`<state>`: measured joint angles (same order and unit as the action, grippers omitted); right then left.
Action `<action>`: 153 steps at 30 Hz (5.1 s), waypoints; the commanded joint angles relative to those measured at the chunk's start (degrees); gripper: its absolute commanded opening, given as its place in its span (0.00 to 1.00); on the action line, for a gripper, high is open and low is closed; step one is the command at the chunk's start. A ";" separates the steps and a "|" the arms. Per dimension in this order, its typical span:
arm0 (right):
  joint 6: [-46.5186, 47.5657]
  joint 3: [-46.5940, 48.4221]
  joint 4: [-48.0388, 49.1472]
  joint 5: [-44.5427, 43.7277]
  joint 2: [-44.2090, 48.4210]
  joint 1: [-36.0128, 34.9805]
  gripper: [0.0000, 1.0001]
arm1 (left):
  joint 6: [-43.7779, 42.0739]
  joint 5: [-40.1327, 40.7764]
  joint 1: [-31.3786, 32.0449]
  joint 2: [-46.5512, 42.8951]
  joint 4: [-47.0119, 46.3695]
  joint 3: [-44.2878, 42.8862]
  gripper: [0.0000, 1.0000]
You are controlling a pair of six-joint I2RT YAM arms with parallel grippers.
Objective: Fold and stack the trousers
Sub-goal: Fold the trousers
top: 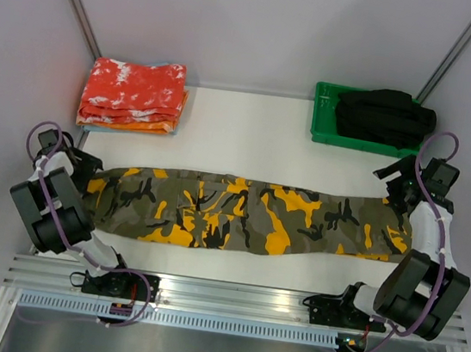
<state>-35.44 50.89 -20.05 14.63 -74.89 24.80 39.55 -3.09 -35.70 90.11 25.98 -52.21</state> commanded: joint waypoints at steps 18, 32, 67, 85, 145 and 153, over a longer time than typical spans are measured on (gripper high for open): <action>1.43 -1.15 0.81 -2.85 -0.61 -0.28 0.94 | -2.20 5.11 0.90 -3.78 -2.51 -1.14 0.02; 1.34 -1.58 1.51 -2.33 -1.22 -0.28 0.94 | -3.07 0.99 0.98 -7.05 -5.05 -5.97 0.02; 2.75 0.34 3.18 -10.76 -9.03 -0.19 0.93 | 0.17 4.50 5.29 -5.03 -9.10 -11.52 0.02; 6.61 1.66 2.57 -22.98 -21.07 -0.01 0.58 | 1.76 9.59 8.02 9.82 -9.98 -12.57 0.02; -15.54 -21.98 -15.02 -31.50 17.50 12.91 0.98 | -4.66 -8.68 16.02 -38.95 9.62 8.87 1.00; -12.38 -22.59 -9.76 -30.46 11.36 15.02 0.98 | -4.04 -8.33 16.10 -37.81 8.92 9.40 1.00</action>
<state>-49.17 28.60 -33.28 -16.10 -60.51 39.13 35.03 -10.70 -19.64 52.01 37.06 -42.78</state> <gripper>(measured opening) 0.979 0.993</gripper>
